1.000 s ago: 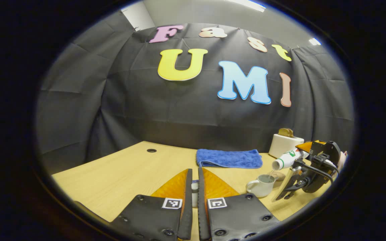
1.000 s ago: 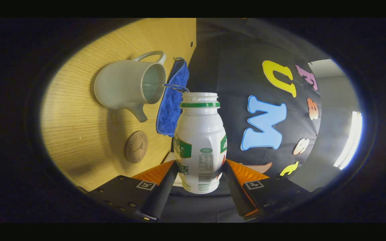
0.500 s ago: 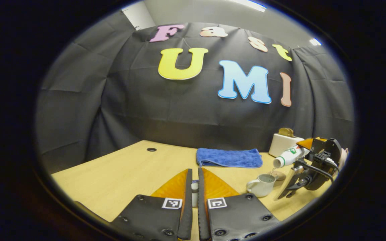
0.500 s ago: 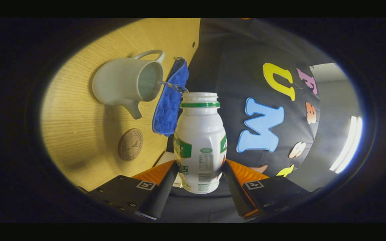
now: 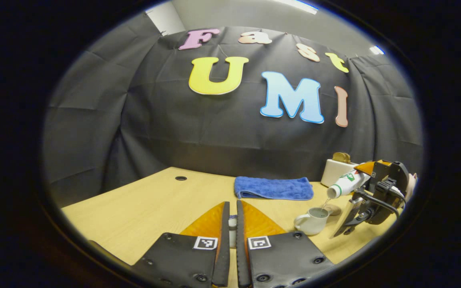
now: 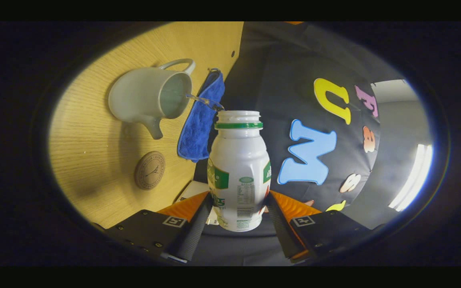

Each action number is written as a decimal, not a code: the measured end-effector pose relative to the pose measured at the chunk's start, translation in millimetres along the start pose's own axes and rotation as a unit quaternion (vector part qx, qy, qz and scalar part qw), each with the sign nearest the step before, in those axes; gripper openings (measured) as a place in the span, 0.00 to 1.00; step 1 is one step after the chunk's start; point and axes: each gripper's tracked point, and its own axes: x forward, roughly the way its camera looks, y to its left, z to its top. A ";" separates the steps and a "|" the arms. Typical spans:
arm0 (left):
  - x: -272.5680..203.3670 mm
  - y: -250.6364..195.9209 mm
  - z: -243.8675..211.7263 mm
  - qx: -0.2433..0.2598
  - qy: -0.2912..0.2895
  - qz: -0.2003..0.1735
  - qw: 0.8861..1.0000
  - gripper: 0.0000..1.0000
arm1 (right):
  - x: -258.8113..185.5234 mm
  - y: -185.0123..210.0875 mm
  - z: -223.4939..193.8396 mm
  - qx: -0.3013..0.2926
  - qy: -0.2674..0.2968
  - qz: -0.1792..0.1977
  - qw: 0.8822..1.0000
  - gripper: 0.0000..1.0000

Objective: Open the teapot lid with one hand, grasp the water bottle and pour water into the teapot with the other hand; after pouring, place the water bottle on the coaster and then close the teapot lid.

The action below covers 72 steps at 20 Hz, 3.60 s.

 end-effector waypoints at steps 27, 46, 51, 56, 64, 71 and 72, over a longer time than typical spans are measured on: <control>3.2 4.0 -6.8 -0.003 0.008 0.002 1.000 0.14 | 9.4 -29.3 3.2 -0.079 -0.034 -0.020 0.996 0.80; 3.0 4.2 -5.9 0.002 0.010 0.004 1.000 0.17 | 8.3 -45.3 12.7 -0.115 -0.053 -0.033 0.991 0.80; 2.9 3.4 -7.1 0.002 0.010 0.004 1.000 0.14 | 9.9 -51.3 12.7 -0.121 -0.055 -0.038 0.990 0.80; 3.8 4.1 -6.7 0.001 0.011 0.004 1.000 0.17 | 9.0 -52.1 10.2 -0.113 -0.053 -0.040 0.991 0.80; 4.3 4.0 -9.0 -0.001 0.012 0.004 1.000 0.14 | -1.8 15.2 4.6 0.103 -0.022 0.037 0.994 0.80; 4.9 -2.7 -10.8 0.007 0.012 0.003 1.000 0.14 | -5.8 32.2 18.7 0.342 -0.003 0.086 0.936 0.81; 5.0 -5.3 -11.5 0.008 0.012 0.001 1.000 0.14 | -7.7 30.9 21.7 0.376 -0.001 0.093 0.922 0.81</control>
